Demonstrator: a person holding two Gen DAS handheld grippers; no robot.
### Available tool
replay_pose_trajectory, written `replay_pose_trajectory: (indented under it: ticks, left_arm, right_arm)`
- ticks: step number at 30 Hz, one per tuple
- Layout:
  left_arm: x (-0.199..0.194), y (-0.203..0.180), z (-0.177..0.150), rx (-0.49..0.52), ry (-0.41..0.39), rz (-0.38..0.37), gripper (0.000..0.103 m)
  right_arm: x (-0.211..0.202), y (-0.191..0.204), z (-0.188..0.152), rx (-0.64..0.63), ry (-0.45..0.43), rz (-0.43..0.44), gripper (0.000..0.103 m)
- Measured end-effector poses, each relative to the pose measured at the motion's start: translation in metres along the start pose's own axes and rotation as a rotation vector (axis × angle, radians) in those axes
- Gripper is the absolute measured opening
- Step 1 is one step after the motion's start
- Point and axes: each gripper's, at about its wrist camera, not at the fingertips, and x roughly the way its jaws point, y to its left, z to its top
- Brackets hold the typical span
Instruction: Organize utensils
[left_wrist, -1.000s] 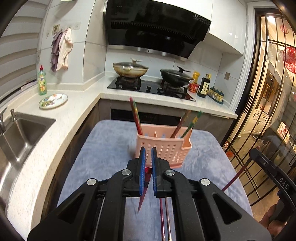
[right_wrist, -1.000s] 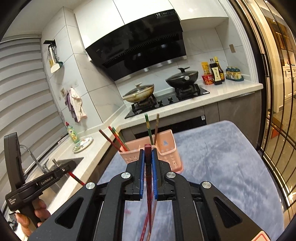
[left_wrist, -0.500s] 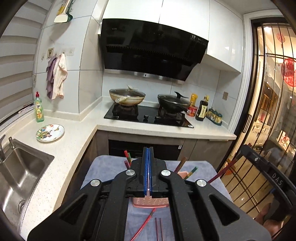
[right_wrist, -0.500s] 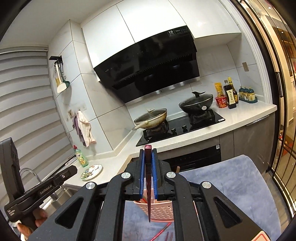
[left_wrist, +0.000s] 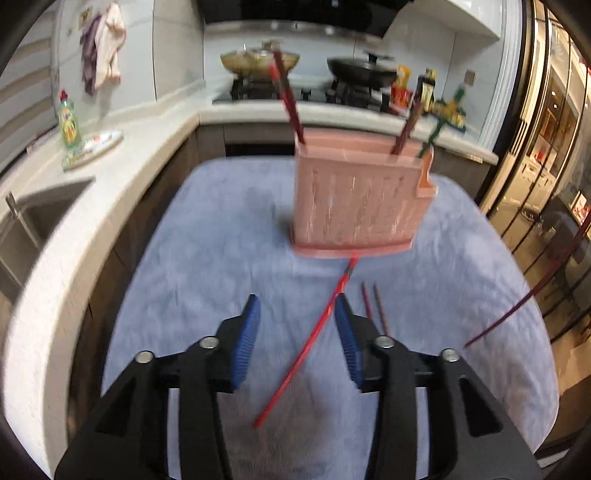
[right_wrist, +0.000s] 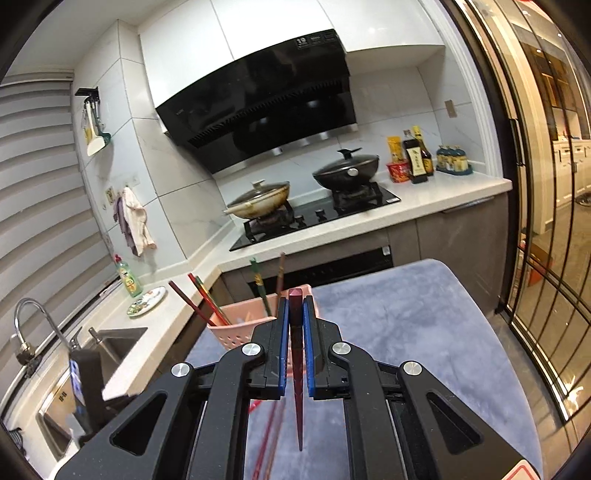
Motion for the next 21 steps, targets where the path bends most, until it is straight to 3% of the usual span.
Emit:
replay_pose_trajectory:
  ticks: [3, 9, 14, 21]
  left_arm:
    - [0.02, 0.006, -0.039, 0.02, 0.072, 0.023, 0.042]
    - [0.044, 0.017, -0.075, 0.006, 0.152, 0.044, 0.041]
    - [0.043, 0.019, -0.091, 0.004, 0.156, 0.042, 0.013]
    - [0.012, 0.012, -0.115, 0.021, 0.17, -0.013, 0.005]
  right_arm:
    - [-0.007, -0.011, -0.011, 0.013, 0.012, -0.015, 0.007]
    - [-0.011, -0.017, -0.023, 0.035, 0.03, -0.02, 0.007]
    - [-0.018, -0.015, -0.027, 0.032, 0.026, -0.025, 0.007]
    - [-0.023, -0.01, -0.032, 0.033, 0.039, -0.011, 0.007]
